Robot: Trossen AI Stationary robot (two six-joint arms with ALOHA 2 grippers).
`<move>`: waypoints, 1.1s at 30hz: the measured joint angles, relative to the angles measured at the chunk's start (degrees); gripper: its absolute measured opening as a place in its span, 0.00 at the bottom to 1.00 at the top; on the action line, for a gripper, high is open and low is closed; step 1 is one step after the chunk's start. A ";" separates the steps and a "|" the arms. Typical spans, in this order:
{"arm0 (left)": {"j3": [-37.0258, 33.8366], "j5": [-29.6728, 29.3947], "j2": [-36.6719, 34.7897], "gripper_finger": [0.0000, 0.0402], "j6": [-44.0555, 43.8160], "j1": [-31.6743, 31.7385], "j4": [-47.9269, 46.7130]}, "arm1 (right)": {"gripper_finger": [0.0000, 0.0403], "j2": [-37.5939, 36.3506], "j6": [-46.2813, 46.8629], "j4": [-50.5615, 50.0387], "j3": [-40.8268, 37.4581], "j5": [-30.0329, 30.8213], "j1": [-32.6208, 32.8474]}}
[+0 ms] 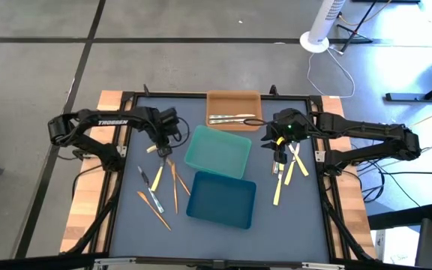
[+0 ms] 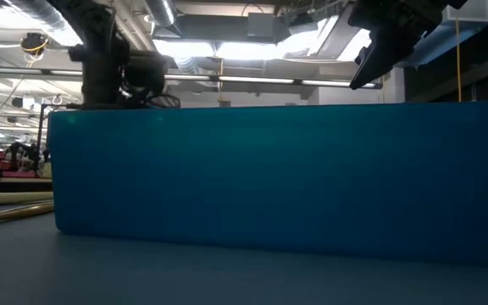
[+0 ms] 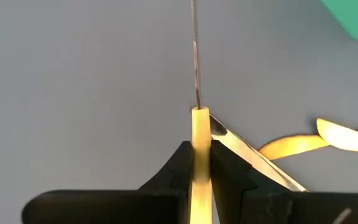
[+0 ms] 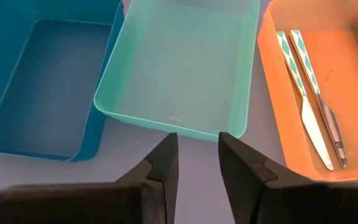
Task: Sort silverware by color (type)
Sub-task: Put the yellow knife into the green bin
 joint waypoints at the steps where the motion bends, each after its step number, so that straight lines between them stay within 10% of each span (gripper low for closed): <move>1: 1.09 -1.11 0.00 0.07 -0.33 0.00 -0.66 | 0.25 0.00 0.00 -0.04 0.00 0.00 0.00; 15: 15.05 -6.20 -0.06 0.07 0.87 -1.12 1.36 | 0.25 0.00 0.00 -0.05 0.00 -0.02 0.00; 33: 15.64 -5.93 5.86 0.07 8.97 -18.06 20.07 | 0.25 0.00 0.57 -0.01 0.00 0.00 0.00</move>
